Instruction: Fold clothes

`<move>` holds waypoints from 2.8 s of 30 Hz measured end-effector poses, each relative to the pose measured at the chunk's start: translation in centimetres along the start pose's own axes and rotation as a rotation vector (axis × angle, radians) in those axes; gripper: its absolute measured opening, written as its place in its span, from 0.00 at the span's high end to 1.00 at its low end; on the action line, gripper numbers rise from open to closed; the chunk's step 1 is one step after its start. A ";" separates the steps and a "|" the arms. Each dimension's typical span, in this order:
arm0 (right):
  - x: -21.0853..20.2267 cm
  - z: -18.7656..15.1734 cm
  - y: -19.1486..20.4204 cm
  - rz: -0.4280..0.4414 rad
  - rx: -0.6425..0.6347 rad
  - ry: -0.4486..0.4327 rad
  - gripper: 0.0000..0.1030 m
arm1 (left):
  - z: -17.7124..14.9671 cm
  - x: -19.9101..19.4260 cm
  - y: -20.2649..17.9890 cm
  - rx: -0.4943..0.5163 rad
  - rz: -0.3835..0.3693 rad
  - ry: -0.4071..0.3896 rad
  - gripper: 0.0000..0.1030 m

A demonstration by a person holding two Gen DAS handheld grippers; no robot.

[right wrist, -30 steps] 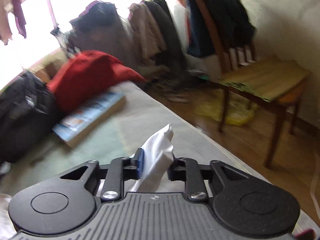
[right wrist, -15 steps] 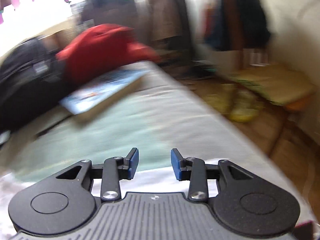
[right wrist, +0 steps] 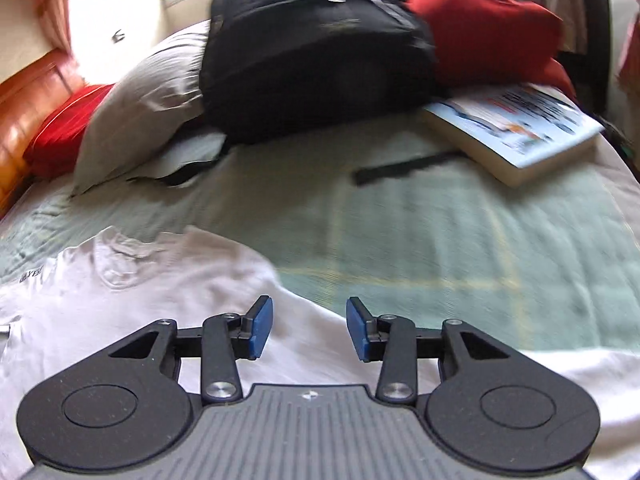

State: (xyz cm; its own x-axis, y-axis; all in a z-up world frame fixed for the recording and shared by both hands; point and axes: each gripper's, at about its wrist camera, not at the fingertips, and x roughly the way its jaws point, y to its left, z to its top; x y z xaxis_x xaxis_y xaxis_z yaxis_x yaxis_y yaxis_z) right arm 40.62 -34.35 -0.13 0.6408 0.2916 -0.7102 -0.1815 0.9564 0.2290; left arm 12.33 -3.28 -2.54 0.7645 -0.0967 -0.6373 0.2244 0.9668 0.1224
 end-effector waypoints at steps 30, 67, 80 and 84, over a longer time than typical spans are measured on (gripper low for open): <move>5.9 1.6 9.1 0.018 0.042 0.089 0.32 | 0.5 1.1 5.0 -0.051 0.023 0.011 0.01; -0.4 -5.8 -7.8 -0.323 -0.216 -0.007 0.56 | 0.8 2.1 1.1 0.009 -0.019 0.054 0.01; 0.6 -4.6 -9.2 -0.227 -0.327 0.060 0.62 | 0.6 2.1 0.0 0.032 -0.034 0.062 0.01; -0.1 -5.5 -8.3 -0.212 -0.359 0.065 0.95 | 0.4 2.2 0.1 0.028 -0.031 0.065 0.01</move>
State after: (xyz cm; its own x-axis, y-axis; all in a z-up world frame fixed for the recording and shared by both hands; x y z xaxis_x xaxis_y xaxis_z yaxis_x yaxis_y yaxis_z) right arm 37.95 -42.27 -5.64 0.6457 0.0771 -0.7597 -0.3064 0.9374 -0.1654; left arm 14.33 -3.52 -3.62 0.7162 -0.1103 -0.6891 0.2649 0.9565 0.1222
